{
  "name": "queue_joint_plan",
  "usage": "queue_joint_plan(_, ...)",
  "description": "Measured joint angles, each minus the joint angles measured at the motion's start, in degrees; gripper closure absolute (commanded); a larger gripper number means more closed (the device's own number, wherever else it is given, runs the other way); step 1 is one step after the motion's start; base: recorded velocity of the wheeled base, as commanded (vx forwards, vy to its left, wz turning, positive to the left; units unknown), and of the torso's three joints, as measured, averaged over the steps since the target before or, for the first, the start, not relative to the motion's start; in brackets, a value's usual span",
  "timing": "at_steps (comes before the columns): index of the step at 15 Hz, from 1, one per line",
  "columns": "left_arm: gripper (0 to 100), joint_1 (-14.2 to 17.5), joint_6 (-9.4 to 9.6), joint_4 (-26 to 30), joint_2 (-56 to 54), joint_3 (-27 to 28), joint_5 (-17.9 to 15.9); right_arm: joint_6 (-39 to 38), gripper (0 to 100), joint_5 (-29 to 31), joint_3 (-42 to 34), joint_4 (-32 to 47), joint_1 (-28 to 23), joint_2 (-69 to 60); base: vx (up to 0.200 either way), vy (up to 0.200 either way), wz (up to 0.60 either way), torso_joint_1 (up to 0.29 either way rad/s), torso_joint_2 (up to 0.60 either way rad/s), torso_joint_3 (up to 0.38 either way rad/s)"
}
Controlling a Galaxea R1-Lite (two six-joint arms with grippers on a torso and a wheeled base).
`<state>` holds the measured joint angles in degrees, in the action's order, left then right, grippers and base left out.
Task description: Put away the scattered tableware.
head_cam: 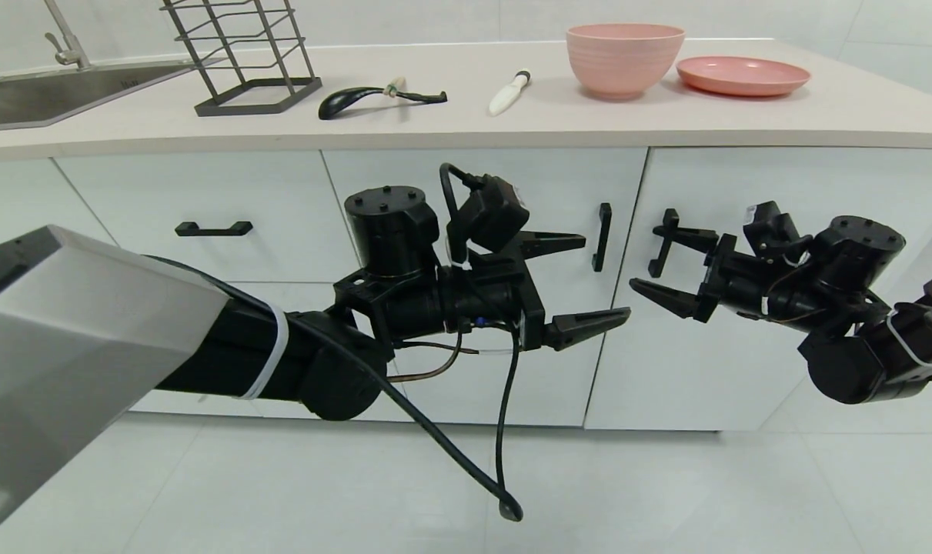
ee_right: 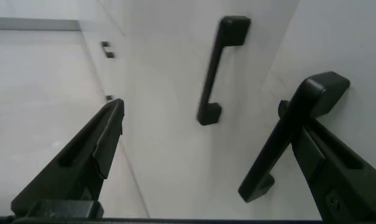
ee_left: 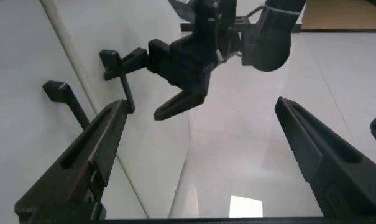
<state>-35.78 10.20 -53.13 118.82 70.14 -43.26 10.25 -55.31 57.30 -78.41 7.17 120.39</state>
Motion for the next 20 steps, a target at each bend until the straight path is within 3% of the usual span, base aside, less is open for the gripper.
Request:
queue_joint_plan(4,0,0.17,0.02,0.02,0.48,0.52,0.02,-1.17,0,-6.74,-5.16,-2.06,0.0,-1.33,0.0,0.0,0.0,0.0,0.0,0.0)
queue_joint_plan(10,0,-4.68,-0.41,4.02,4.35,9.7,0.24,-1.44,0,-13.67,-25.36,-4.85,-2.4,-11.72,0.0,0.0,0.0,0.0,0.0,0.0)
queue_joint_plan(13,0,-7.27,-2.66,4.22,7.83,14.25,3.23,-1.41,0,-14.63,-33.29,-5.73,-3.04,-17.48,0.0,0.0,0.0,0.0,0.0,0.0)
queue_joint_plan(16,0,-10.47,-4.95,4.24,10.78,18.64,7.13,-1.37,0,-14.79,-35.97,-5.42,-3.1,-20.59,0.0,0.0,0.0,0.0,0.0,0.0)
queue_joint_plan(19,0,-12.45,-5.75,4.11,15.34,28.87,9.25,-1.3,0,-14.79,-37.45,-5.53,-3.1,-21.75,0.0,0.0,0.0,0.0,0.0,0.0)
queue_joint_plan(20,0,-13.51,-6.81,3.84,17.29,32.61,9.76,-1.26,0,-14.79,-37.56,-5.56,-3.1,-21.83,0.0,0.0,0.0,0.0,0.0,0.0)
